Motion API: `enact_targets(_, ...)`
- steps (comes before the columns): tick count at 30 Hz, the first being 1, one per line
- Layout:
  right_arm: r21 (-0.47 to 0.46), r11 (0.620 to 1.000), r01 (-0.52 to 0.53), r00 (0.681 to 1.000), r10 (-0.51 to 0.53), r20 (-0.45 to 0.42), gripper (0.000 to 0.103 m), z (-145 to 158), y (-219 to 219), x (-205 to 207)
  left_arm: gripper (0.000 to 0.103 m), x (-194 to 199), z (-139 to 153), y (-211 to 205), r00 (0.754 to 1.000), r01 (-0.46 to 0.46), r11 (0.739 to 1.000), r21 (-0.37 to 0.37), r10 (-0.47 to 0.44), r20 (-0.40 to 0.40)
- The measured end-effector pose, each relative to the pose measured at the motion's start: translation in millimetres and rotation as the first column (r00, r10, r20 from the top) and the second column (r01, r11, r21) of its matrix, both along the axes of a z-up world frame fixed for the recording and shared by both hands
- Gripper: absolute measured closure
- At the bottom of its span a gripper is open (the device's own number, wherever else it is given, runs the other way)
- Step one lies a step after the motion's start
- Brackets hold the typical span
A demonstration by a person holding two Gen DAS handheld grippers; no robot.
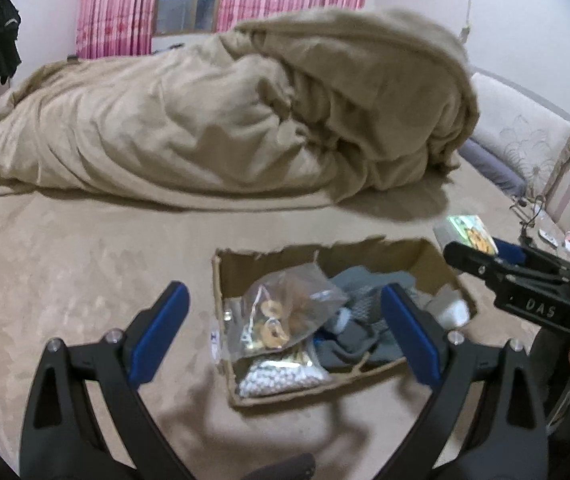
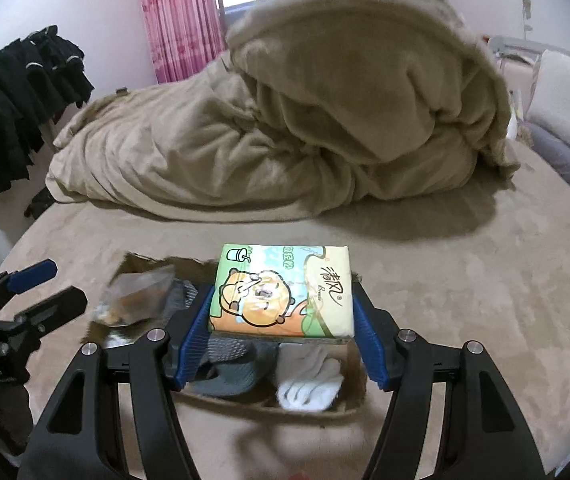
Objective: Organize objects
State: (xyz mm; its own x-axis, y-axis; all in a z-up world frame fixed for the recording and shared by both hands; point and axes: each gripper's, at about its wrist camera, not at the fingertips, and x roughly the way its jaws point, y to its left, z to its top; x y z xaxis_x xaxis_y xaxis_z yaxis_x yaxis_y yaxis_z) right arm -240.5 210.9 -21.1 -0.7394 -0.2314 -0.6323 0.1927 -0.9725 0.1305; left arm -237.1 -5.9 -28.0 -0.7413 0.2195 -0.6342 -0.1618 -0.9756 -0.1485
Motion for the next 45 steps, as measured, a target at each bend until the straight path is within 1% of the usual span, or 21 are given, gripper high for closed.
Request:
enact_targets(2, 0.0, 1.0, 0.003, 1.0, -0.003, 0.01, 0.035, -6, 0, -7, 0.005, -7, -10, 0, 1.0, 0.0, 1.0, 0.001, 0.0, 0.02)
enact_targets(5, -0.001, 1.0, -0.001, 1.0, 0.001, 0.022, 0.035, -15, 1, -18, 0.005, -19, -23, 1, 0.998, 0.01, 1.0, 0.025, -0.011, 0.065)
enact_targets(10, -0.02, 1.0, -0.012, 0.997, 0.014, 0.074, 0.035, -39, 0, -33, 0.005, -25, -33, 3, 0.996, 0.001, 1.0, 0.001, -0.001, 0.086)
enact_targets(14, -0.02, 1.0, -0.007, 0.997, 0.009, 0.073, 0.033, -46, 2, -37, 0.005, -25, -39, 5, 0.995, -0.008, 1.0, -0.024, 0.011, 0.101)
enact_targets(15, -0.022, 1.0, -0.003, 0.998, 0.005, 0.068, 0.026, -46, 3, -37, 0.005, -25, -39, 5, 0.995, -0.006, 1.0, -0.018, 0.008, 0.104)
enact_targets(16, -0.03, 1.0, 0.004, 0.998, -0.002, 0.065, 0.017, -46, 4, -37, 0.005, -24, -39, 4, 0.995, -0.005, 1.0, -0.012, 0.006, 0.103)
enact_targets(18, -0.058, 0.998, 0.003, 0.998, 0.001, 0.063, 0.015, -46, 6, -35, 0.005, -21, -38, 3, 0.995, -0.007, 1.0, -0.009, 0.008, 0.095)
enact_targets(21, -0.06, 0.998, 0.01, 0.999, -0.007, 0.053, 0.013, -41, 6, -30, 0.005, -16, -36, 2, 0.996, -0.008, 1.0, -0.012, 0.009, 0.09)
enact_targets(23, -0.068, 0.998, 0.007, 0.999, -0.004, 0.049, 0.011, -36, 6, -25, 0.005, -8, -30, 1, 0.997, -0.019, 1.0, -0.017, 0.02, 0.069)
enact_targets(27, -0.068, 0.998, 0.001, 1.0, 0.001, 0.027, 0.011, -19, 4, -4, 0.005, 11, -14, -1, 0.998, -0.041, 0.999, -0.018, 0.041, 0.038)
enact_targets(31, -0.065, 0.998, -0.002, 1.0, 0.002, 0.007, 0.011, -2, 3, 21, 0.005, 37, 2, 1, 0.999, -0.027, 1.0, -0.013, 0.028, 0.033)
enact_targets(35, -0.059, 0.998, 0.01, 1.0, -0.011, -0.013, 0.011, 15, 5, 56, 0.005, 67, 20, 2, 0.999, -0.03, 1.0, -0.002, 0.03, 0.014)
enact_targets(39, -0.061, 0.998, -0.003, 1.0, 0.002, -0.018, 0.011, 25, 2, 91, 0.005, 96, 36, 0, 1.0, -0.031, 1.0, 0.002, 0.031, -0.005)
enact_targets(42, -0.048, 0.999, -0.017, 1.0, 0.016, -0.022, 0.011, 33, -2, 115, 0.005, 115, 43, 1, 0.999, -0.032, 0.999, -0.011, 0.032, -0.013)
enact_targets(45, -0.028, 0.999, -0.019, 1.0, 0.019, -0.024, 0.011, 39, -8, 140, 0.005, 135, 43, 2, 0.999, -0.031, 0.999, -0.012, 0.031, -0.012)
